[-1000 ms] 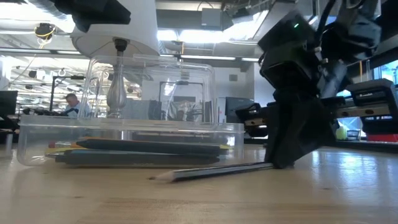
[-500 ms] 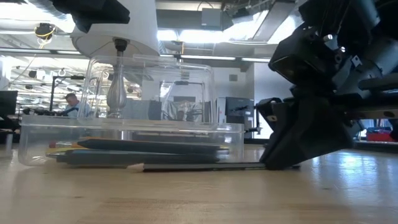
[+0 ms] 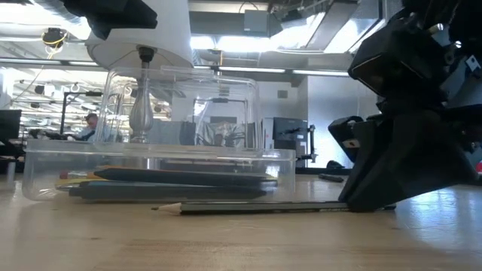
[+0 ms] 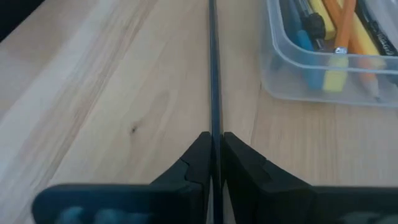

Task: Pick & place school supplies into a supply box
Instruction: Put the black pencil into the transparent supply box

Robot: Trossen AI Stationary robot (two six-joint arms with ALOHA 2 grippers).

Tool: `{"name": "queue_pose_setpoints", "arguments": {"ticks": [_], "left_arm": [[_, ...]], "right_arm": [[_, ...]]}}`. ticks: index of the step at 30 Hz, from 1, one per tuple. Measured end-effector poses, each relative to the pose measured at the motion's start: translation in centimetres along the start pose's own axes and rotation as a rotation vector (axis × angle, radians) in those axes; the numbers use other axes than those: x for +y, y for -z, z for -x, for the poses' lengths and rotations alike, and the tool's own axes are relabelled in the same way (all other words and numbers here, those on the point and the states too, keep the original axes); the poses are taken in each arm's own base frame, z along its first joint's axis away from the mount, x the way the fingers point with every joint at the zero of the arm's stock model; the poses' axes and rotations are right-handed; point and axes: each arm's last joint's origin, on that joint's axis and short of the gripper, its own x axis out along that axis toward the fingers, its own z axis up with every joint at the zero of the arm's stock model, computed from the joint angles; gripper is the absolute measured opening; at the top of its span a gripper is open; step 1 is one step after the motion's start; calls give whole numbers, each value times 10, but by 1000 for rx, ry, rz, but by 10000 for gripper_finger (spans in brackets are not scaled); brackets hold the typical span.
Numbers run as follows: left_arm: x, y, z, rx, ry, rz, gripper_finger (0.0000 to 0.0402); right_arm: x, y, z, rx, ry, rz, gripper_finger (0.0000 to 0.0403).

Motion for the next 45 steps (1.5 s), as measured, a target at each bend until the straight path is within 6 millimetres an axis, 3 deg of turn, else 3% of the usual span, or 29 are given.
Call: {"name": "queue_pose_setpoints", "arguments": {"ticks": [14,36,45], "left_arm": [[0,0,0,0,0,8,72],[0,0,0,0,0,23,72],[0,0,0,-1,0,26,72]], "right_arm": [[0,-1,0,-37,20,-182,45],[0,-1,-1,-56,22,-159,29],[7,-9,13,-74,22,-111,27]]}}
